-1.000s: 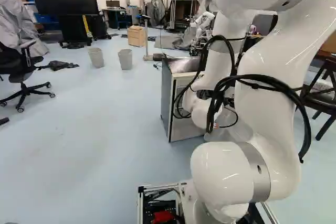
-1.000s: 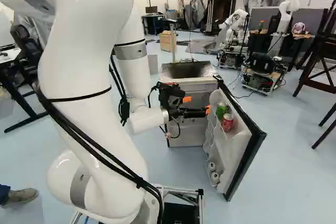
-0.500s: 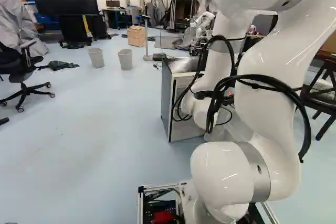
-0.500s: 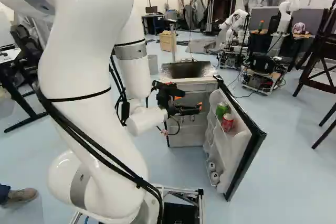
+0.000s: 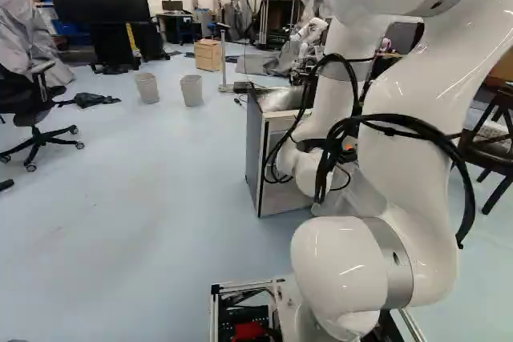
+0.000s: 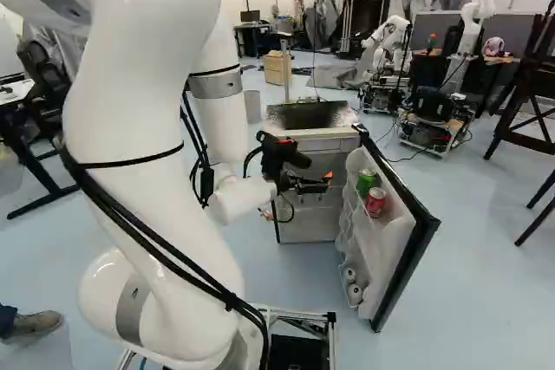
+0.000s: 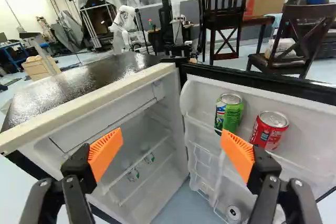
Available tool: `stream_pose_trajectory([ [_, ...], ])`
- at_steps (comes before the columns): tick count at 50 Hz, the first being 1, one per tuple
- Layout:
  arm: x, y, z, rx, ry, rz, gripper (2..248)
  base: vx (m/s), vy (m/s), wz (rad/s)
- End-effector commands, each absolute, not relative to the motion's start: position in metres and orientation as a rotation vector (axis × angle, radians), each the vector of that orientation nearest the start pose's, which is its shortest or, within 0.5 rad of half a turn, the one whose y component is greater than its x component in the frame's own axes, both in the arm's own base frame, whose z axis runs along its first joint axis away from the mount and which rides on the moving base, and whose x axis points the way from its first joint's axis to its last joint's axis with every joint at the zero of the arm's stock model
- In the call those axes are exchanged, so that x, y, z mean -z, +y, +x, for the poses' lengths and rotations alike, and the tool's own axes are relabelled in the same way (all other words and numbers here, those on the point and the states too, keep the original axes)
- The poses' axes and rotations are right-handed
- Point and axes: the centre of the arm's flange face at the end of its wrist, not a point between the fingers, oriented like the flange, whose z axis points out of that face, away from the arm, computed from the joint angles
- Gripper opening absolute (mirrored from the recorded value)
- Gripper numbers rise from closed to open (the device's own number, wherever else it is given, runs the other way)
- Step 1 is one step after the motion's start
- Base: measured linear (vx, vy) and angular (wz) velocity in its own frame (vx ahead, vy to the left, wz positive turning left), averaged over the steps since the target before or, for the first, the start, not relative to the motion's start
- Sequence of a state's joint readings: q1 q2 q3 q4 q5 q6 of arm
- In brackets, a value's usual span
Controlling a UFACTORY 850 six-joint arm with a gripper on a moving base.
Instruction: Grab a drink from the fridge
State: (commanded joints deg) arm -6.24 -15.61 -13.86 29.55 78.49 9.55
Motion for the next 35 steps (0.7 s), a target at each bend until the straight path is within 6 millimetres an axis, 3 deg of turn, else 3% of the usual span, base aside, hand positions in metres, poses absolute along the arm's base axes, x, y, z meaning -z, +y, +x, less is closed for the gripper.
stream_pose_trajectory([
  [13,-0.287,-0.078,0.312,2.096,1.033,-2.521,247,0.0,0.0,0.0],
  [35,-0.268,-0.079,0.313,2.047,1.051,-2.587,247,0.0,0.0,0.0],
])
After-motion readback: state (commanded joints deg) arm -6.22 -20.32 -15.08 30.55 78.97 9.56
